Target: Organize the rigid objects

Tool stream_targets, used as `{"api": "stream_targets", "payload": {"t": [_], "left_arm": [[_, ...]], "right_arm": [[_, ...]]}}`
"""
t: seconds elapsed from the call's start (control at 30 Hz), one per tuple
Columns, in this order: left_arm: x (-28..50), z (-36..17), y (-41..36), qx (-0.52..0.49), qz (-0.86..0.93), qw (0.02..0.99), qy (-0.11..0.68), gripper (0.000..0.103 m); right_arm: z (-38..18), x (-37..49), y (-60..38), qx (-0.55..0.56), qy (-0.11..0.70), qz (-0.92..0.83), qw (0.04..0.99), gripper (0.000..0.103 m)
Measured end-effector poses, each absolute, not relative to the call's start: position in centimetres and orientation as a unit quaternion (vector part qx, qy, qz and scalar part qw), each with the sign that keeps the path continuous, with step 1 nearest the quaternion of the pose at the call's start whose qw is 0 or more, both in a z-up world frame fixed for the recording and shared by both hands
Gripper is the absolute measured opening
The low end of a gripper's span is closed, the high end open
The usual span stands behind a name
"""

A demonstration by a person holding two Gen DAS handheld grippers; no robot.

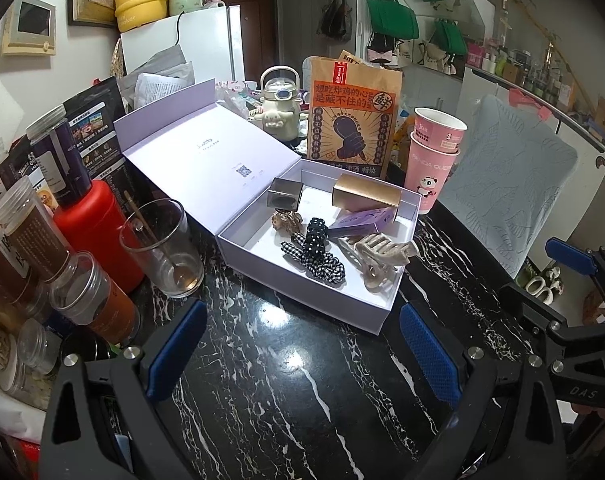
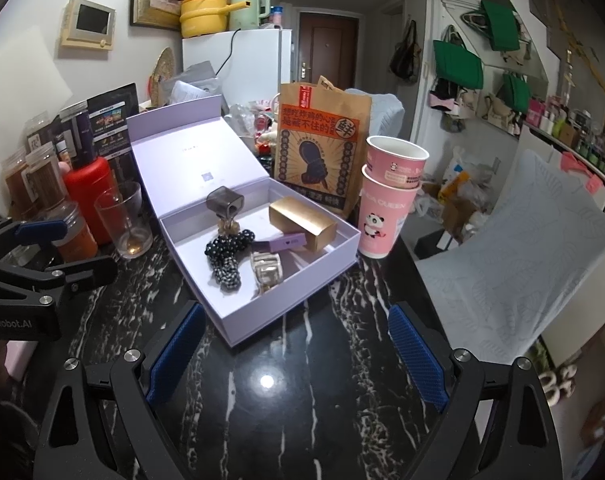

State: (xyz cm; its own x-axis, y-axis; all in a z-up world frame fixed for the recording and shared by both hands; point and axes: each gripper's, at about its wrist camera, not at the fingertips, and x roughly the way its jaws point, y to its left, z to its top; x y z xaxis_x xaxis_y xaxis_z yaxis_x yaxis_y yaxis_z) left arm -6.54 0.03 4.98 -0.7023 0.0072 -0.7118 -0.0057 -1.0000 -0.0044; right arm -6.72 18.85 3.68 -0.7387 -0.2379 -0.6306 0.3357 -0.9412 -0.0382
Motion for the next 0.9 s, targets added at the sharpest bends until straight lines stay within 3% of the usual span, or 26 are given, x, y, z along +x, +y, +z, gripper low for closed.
{"api": "stream_targets", "payload": {"t": [0.9], "left_arm": [[-7.8, 1.3, 0.7, -0.423, 0.906, 0.003, 0.002, 0.099]], "right_arm": [[1.6, -7.7, 19.7, 0.357, 0.068, -0.92, 0.146, 0.094]]}}
